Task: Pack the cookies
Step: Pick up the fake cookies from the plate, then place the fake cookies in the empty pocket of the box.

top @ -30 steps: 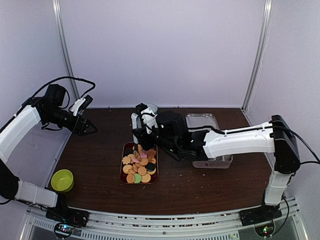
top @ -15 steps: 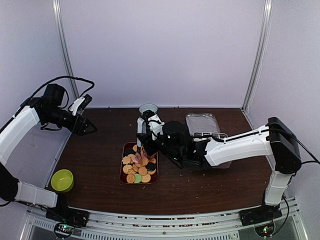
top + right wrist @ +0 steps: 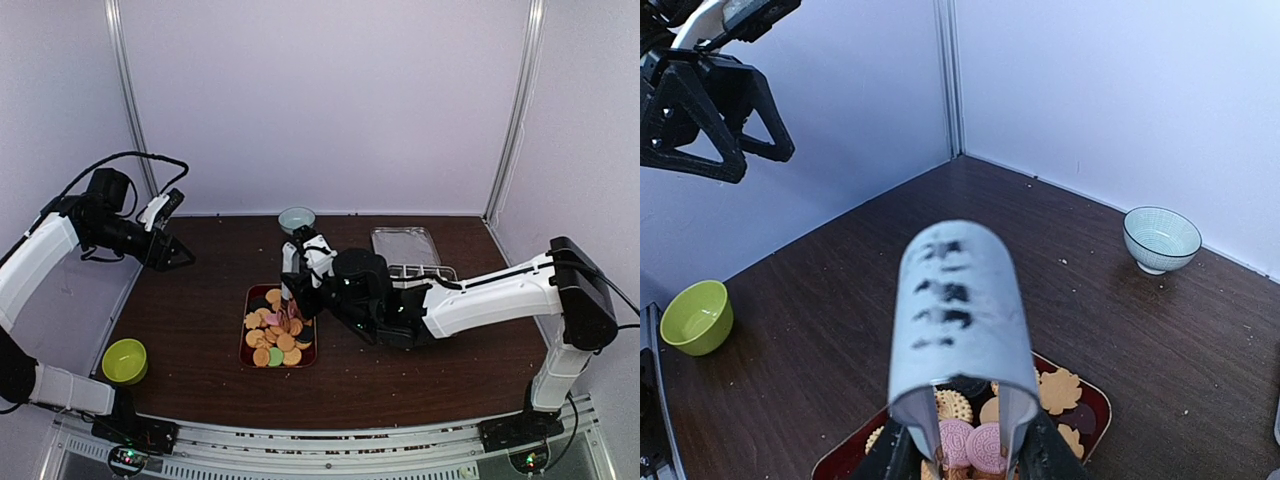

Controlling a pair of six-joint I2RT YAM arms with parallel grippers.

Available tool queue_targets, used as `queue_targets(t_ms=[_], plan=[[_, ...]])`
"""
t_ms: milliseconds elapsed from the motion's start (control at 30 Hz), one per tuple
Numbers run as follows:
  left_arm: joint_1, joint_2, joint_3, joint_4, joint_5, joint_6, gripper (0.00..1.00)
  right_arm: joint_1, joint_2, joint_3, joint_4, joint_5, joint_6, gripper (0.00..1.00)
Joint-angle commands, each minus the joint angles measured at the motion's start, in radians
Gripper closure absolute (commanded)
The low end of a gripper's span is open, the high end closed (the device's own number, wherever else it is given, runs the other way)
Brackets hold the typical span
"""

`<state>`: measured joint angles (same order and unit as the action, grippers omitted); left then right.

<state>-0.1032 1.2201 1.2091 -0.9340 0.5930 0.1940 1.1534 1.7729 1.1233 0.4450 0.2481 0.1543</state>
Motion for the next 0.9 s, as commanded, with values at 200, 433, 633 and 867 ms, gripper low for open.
queue_targets(t_ms=[200,433,633,867], plan=[[0.007,-0.027,-0.013,0.038,0.016,-0.005,0.26,0.004,-0.065,0.116,-0.027,0.03,-0.058,0.97],[0.007,-0.028,-0.007,0.038,0.015,-0.005,0.26,-0.06,-0.139,0.106,-0.044,0.078,-0.088,0.98],[0.007,-0.031,-0.005,0.038,0.019,-0.004,0.26,-0.195,-0.258,-0.013,-0.051,0.116,-0.102,0.98],[0.007,-0.024,-0.004,0.038,0.023,-0.004,0.26,-0.338,-0.352,-0.142,-0.065,0.161,-0.13,0.97]])
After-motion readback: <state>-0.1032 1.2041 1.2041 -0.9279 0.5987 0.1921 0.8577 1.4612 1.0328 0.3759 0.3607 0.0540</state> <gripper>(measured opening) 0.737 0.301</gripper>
